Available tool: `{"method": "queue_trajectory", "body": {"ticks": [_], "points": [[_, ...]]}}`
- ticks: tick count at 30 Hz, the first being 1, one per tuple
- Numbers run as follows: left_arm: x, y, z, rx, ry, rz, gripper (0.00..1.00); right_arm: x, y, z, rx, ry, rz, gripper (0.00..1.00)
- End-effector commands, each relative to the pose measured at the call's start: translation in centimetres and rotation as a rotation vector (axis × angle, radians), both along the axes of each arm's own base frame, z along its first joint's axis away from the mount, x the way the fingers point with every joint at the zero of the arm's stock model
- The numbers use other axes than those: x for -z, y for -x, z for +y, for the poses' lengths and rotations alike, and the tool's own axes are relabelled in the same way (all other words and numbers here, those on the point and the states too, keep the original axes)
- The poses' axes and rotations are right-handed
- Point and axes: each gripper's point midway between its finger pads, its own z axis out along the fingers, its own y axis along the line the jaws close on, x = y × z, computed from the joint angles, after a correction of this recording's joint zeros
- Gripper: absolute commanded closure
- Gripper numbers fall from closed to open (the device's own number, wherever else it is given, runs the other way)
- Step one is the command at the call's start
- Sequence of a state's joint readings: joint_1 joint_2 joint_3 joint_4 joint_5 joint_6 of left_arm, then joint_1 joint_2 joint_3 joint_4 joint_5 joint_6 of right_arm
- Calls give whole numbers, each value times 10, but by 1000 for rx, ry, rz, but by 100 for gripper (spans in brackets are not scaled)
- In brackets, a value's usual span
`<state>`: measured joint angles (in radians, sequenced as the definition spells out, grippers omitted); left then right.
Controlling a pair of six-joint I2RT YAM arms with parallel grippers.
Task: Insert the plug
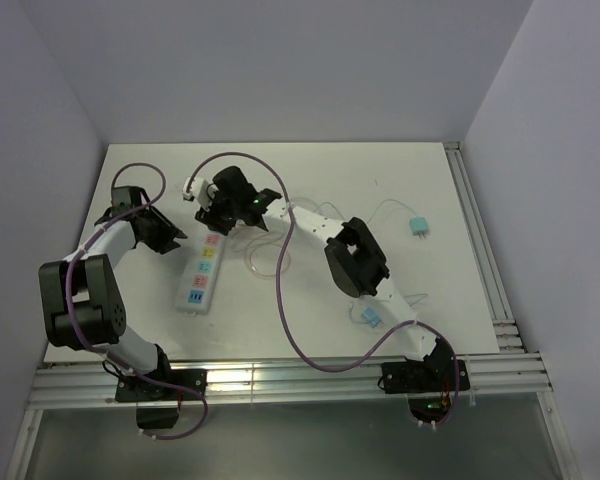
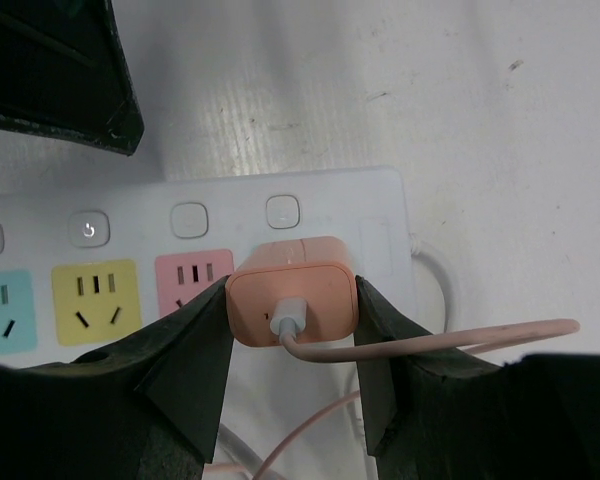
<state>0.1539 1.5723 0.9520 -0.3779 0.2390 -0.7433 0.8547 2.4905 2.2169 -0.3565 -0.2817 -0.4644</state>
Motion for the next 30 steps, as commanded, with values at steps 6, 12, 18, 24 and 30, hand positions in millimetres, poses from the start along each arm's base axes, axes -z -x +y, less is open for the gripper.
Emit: {"method": "queue_trajectory", "body": {"ticks": [6,12,18,24,30], "points": [[1,-5,1,27,-9,-21,61,-92,-21,10,88,-201,-140,100],[1,-3,1,31,-13,-20,61,-82,-16,11,54,-165,-110,100],[1,-3,1,34,-15,-19,61,-72,-5,10,6,-129,-55,100],[1,-4,1,38,-12,-22,62,-51,-2,7,-5,-86,1,100],[2,-3,1,38,-12,-20,62,-37,-4,4,-5,-66,24,100]]}}
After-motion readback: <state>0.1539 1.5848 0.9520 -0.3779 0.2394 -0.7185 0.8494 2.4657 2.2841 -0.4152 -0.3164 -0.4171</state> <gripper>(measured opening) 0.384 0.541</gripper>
